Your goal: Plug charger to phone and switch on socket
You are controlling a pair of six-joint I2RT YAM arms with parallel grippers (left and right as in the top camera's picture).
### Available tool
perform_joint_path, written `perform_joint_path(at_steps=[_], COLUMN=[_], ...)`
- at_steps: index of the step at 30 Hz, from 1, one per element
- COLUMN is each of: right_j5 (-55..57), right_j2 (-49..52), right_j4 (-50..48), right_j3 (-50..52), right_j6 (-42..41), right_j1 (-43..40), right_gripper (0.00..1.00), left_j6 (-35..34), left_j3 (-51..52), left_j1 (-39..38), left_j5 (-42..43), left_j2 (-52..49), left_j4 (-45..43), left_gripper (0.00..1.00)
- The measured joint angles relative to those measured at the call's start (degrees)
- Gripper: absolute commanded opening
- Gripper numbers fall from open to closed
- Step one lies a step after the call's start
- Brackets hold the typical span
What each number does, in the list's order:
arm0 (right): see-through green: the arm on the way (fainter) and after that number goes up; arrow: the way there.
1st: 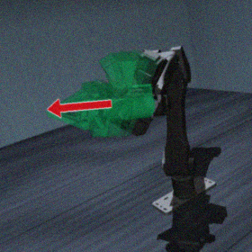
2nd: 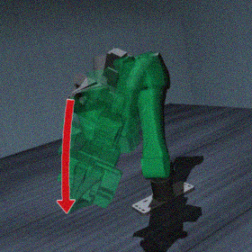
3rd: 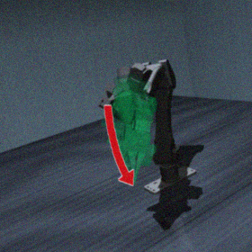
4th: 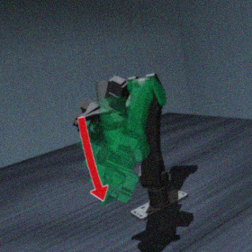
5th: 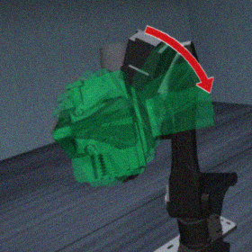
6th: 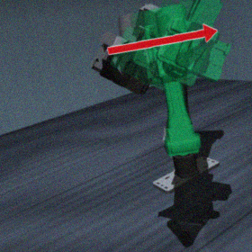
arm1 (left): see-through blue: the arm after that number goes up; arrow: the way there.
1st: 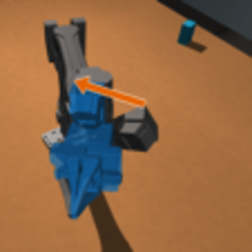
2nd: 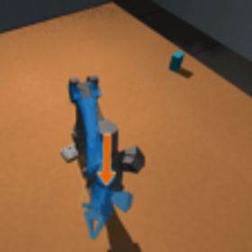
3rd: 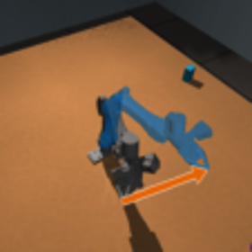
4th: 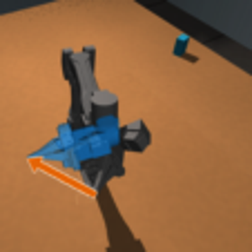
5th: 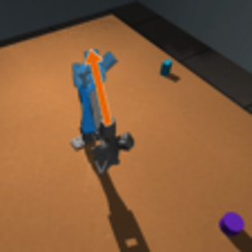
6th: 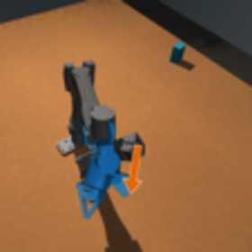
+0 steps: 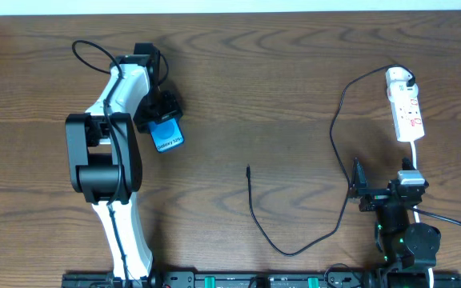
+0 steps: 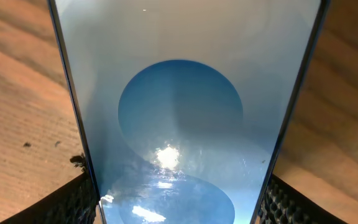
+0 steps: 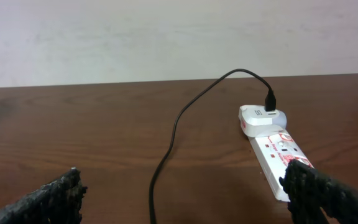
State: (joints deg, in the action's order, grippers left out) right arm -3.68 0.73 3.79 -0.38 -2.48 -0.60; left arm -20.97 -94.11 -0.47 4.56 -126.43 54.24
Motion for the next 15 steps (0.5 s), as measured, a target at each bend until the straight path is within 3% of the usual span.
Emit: perform_joint_path(at_steps=[15], right_j5=[0.0], right_j2=[0.0], right_j4=[0.0], right_j3=[0.0], right_j6=[0.02], right_j1=[0.0], right_gripper=[0.99], left_j6=[0.0], left_j3=[0.94], left_j1=[0.0], left_j5=[-0.2], left_j2=[3.15], left_j4=[0.9], left_gripper=[0.07])
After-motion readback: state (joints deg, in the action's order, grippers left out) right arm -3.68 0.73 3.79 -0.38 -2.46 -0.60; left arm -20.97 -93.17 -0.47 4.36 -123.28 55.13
